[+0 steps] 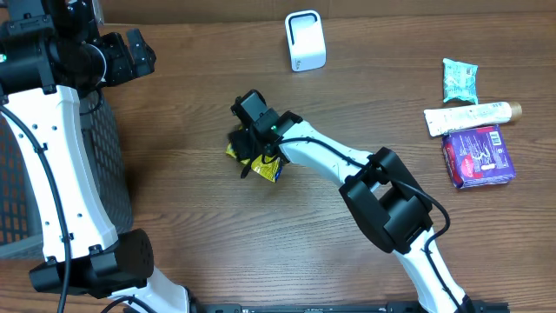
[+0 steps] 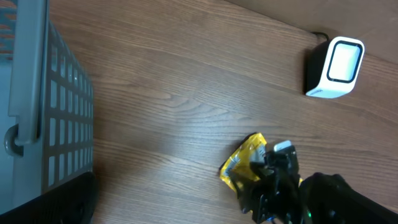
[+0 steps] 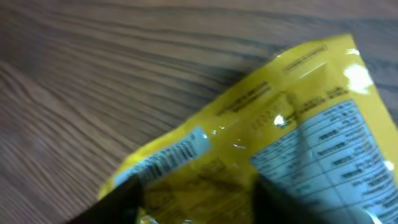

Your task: Scan the item barcode

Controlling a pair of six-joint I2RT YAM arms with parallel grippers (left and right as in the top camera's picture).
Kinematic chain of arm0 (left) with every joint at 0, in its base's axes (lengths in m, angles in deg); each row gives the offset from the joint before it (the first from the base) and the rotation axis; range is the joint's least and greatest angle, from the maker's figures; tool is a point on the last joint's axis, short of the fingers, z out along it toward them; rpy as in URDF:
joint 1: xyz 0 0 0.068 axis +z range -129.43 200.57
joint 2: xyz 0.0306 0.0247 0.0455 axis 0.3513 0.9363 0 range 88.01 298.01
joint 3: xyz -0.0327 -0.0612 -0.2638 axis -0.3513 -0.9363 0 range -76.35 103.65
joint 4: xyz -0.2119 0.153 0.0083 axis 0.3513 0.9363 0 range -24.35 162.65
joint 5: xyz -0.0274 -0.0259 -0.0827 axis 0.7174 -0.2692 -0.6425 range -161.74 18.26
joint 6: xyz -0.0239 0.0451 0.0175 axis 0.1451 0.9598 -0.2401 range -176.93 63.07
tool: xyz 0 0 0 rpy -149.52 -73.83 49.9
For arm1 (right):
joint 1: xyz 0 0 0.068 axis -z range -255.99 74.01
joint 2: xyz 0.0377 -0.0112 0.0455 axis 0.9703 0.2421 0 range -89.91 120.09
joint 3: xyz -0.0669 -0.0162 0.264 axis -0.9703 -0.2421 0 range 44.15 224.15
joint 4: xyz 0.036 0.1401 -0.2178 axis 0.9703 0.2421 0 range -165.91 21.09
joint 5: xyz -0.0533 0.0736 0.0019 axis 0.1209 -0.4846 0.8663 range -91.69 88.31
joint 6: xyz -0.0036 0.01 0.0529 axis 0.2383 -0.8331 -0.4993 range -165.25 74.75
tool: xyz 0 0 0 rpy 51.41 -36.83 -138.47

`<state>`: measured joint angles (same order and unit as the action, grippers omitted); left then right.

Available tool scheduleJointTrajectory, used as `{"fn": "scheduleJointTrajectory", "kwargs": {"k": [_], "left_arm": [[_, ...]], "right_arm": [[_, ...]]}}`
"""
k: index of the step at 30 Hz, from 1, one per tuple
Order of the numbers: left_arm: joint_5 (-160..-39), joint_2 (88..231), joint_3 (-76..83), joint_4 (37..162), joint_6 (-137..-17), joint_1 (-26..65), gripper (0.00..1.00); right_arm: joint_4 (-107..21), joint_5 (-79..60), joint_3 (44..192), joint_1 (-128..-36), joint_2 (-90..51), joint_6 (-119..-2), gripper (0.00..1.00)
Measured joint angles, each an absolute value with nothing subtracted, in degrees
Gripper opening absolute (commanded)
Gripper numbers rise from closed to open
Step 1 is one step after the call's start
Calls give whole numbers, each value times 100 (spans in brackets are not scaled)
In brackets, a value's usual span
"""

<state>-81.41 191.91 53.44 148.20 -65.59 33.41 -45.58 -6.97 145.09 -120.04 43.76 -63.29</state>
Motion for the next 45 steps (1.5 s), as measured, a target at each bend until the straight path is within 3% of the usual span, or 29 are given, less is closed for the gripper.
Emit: {"fn": "scheduleJointTrajectory", "kwargs": {"k": [9, 14, 21, 29, 34, 45], "left_arm": [[-8141, 19191, 5344, 14820, -6559, 3341, 100], [-8141, 19191, 5344, 14820, -6559, 3341, 100], [-8141, 19191, 5344, 14820, -6559, 3341, 100], [-8141, 19191, 5344, 14820, -6559, 3341, 100], [-8139, 19191, 5344, 14820, -6559, 3341, 100], [-8141, 19191, 5344, 14820, -6559, 3341, 100]], "right_arm": [[-4338, -638, 14610, -12059, 4376, -6220, 81], [-3391, -732, 14957, -11860, 4376, -6220, 82], [-2325, -1020, 15333, -11231, 3932, -6375, 82], [-882, -1239, 15484, -10197, 2964, -7319, 81], [-1092, -1364, 14765, -9895, 2955, -7859, 80], [-2941, -1733, 13161, -10435, 3029, -8722, 75]]}}
